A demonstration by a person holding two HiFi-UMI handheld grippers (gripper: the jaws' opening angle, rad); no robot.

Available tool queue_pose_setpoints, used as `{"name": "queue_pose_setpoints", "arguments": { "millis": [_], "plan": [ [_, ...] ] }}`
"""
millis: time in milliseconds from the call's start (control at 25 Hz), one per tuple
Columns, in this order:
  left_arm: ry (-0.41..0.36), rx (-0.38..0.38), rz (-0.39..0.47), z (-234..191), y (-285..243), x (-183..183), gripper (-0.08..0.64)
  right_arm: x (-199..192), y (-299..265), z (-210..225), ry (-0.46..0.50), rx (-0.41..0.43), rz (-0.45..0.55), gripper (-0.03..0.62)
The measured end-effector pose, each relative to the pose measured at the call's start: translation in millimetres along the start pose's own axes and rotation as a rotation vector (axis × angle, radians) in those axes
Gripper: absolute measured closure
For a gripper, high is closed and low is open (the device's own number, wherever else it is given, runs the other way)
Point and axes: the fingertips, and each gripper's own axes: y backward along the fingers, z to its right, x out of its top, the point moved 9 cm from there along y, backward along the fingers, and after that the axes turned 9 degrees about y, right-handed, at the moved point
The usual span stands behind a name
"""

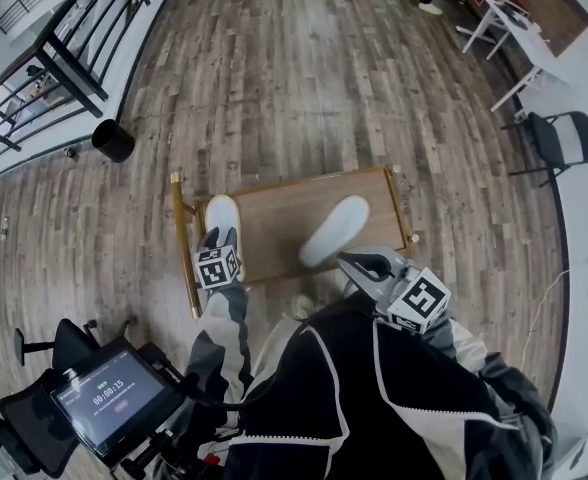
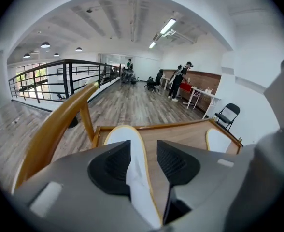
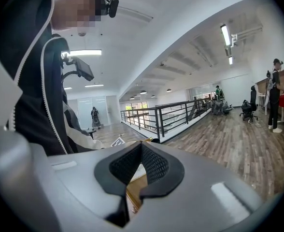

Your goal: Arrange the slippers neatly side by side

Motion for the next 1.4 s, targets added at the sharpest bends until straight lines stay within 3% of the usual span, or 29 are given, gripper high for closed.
{"name": "queue_pose_setpoints", "arguments": {
  "millis": [320,480,640,800,1080,1400],
  "plan": [
    [-0.142,-0.256,0.287,89,113,58,0.449,20,-6,-9,0.024,0.058,0.048,0.588],
    [-0.167,-0.403,0.396,114,151,65,0.485,17,-23,-13,0.031,0.080,0.060,0.588],
    [-0.189,-0.499,0.497,137,171,85,0.529,20,-38,-6,0.051,0.102,0.080,0.588],
    [-0.199,-0.528,0.526,145,181,90,0.540,22,-45,-3,0.046,0.114,0.100,0.588],
    [-0.118,-0.620,0.587,157,208,87,0.540,18,-50,-4,0.025,0.095,0.106,0.589],
    [-0.139,-0.638,0.587,162,207,85,0.540,16,-49,-1,0.011,0.076,0.113,0.589]
  ]
}}
